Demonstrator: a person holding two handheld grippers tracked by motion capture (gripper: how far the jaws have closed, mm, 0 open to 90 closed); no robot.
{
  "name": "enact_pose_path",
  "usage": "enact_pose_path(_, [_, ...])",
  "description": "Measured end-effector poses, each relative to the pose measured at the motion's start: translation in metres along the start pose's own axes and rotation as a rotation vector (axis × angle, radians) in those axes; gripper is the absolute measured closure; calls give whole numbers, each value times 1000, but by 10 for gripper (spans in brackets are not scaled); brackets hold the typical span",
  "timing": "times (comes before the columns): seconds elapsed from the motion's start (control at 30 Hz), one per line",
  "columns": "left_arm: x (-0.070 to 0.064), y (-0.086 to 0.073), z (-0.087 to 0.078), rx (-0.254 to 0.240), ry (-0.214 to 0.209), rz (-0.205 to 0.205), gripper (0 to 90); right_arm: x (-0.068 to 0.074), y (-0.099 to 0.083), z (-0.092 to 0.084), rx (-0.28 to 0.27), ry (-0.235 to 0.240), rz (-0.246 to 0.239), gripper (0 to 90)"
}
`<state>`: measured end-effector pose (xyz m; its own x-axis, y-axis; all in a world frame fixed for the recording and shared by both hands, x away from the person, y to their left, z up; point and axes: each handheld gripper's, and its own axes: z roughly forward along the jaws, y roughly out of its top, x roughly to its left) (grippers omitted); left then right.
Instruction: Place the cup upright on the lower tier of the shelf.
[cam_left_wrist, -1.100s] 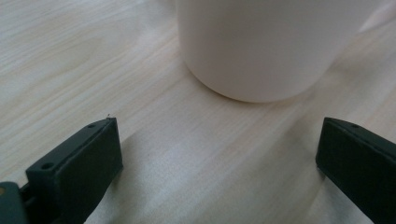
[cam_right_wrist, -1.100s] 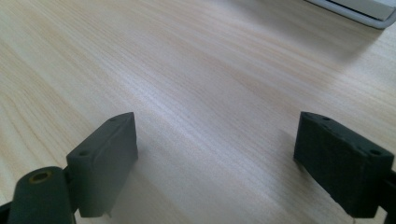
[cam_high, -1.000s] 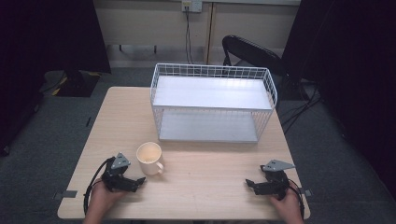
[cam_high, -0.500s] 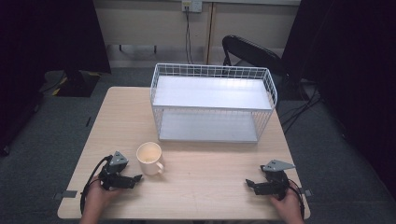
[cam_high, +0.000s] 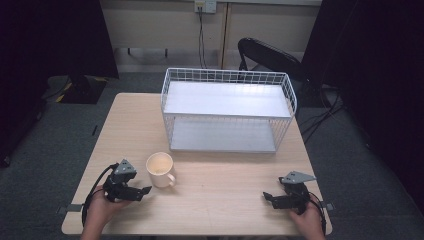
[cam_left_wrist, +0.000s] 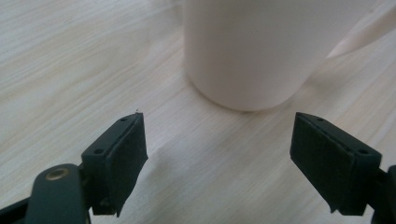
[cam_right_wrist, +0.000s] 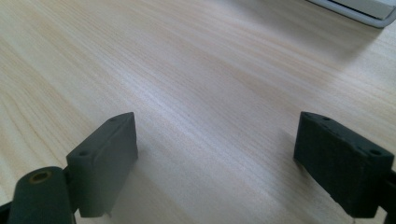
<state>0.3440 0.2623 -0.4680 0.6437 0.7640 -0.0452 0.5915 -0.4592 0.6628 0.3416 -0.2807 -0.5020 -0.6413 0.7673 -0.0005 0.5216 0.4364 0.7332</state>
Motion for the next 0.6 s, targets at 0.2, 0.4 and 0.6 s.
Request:
enact_pose_path(0.2, [-1,8,-7,-6,3,11,189,0,0,0,0,0,0,127])
enact_pose_path(0.4, [3,9,-17,-19,7,-6,189,0,0,0,-1,0,0,127])
enact_pose_path(0.6, [5,15,-27,-56,12,-15,190,0,0,0,0,0,0,127])
